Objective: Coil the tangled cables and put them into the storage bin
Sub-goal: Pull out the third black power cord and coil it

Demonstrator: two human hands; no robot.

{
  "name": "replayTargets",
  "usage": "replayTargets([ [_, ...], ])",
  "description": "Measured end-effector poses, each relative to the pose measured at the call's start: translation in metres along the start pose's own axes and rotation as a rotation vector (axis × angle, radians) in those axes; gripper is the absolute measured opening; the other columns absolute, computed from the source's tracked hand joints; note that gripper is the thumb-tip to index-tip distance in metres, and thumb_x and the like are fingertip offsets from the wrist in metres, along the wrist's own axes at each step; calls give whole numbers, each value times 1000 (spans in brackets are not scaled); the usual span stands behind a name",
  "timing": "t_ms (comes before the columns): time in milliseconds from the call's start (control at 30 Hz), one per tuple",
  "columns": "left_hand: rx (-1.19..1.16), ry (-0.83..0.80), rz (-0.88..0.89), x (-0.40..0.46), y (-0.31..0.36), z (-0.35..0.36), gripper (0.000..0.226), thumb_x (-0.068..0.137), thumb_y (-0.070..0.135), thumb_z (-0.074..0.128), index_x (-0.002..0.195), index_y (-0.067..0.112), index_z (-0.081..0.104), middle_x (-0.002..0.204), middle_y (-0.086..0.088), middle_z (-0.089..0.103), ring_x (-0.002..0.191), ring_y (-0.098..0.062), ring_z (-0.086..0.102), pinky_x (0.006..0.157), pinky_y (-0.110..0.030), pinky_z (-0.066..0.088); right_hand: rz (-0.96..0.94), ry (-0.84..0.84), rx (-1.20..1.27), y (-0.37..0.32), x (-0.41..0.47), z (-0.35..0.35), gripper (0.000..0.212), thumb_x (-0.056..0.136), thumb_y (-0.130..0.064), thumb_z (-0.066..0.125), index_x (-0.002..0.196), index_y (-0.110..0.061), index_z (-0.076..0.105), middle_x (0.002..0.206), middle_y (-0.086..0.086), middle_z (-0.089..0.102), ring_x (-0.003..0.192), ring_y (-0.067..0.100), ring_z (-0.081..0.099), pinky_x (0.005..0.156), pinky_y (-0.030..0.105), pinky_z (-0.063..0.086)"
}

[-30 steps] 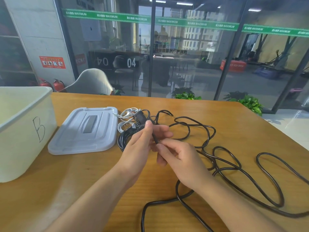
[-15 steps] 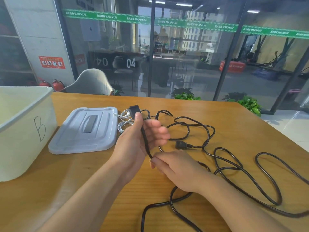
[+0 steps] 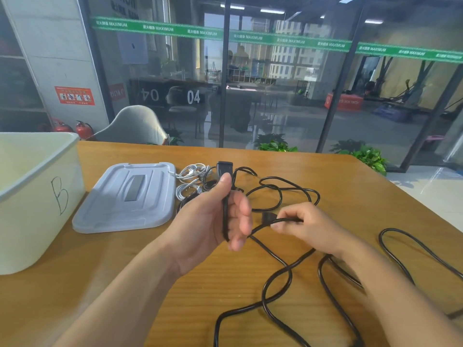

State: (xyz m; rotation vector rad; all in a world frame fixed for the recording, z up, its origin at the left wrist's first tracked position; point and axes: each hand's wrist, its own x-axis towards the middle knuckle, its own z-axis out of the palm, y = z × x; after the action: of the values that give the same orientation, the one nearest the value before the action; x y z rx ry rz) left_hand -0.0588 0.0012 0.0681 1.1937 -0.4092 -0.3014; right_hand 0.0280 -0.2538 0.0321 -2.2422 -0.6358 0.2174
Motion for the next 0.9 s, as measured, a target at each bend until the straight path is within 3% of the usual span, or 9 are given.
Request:
replayTargets([
  [100,-47,3,-10,0,0,-5,61,108,58,33,79,16,68,68,-6,64,44,-17,55,49,-24,45,-25,-183,242,-4,-5,-5,35,93,-55,69,85,-21,67,72,-1,41,63,11,35,58,19,34],
  [167,-68,1,-8,0,0,-7,61,108,58,33,80,16,68,68,-6,65,45,-17,56,48,-24,45,17,-174,268,-5,-7,-6,46,95,-64,64,84,-20,68,66,-6,38,58,10,33,56,17,34],
  [233,-50,-33,-26,-1,-2,-5,62,108,58,32,81,16,69,71,-7,67,48,-18,60,49,-24,46,46,-74,152,-9,-7,0,46,94,-67,61,81,-24,70,59,-16,44,52,3,40,55,16,36],
  [300,10,-82,-75,0,-8,1,62,107,58,31,85,16,71,76,-11,72,53,-19,65,51,-24,47,37,61,-3,-14,-3,11,43,91,-67,62,78,-28,71,55,-13,45,52,9,39,57,26,34],
  [400,159,-126,-171,2,-20,11,65,107,58,30,99,12,75,99,-18,78,70,-24,74,56,-24,51,-12,288,-64,-28,-2,23,36,89,-62,71,73,-30,70,49,-10,55,47,9,43,51,31,36],
  [533,399,83,-192,6,-32,16,63,109,57,27,122,16,72,119,-1,77,94,-25,77,67,-23,57,-133,452,-40,-47,-10,30,40,96,-52,69,65,-25,66,56,-6,63,50,6,53,50,20,41],
  [600,482,191,-165,8,-36,17,56,110,54,28,126,21,71,121,5,75,96,-20,77,73,-25,59,-121,412,80,-54,-12,33,44,103,-43,60,65,-22,63,52,-8,54,48,8,48,51,21,41],
  [733,500,336,-74,13,-41,13,56,110,50,25,125,22,72,118,3,76,108,-15,72,96,-34,57,-7,95,679,-65,-19,35,42,110,-30,43,78,-19,68,60,0,47,54,18,48,58,32,51],
  [900,443,313,-72,10,-38,8,69,108,58,21,120,18,76,116,5,77,124,-5,63,114,-27,41,-19,-6,705,-73,-20,47,40,114,-33,35,86,-17,59,57,0,36,61,29,64,82,43,57],
])
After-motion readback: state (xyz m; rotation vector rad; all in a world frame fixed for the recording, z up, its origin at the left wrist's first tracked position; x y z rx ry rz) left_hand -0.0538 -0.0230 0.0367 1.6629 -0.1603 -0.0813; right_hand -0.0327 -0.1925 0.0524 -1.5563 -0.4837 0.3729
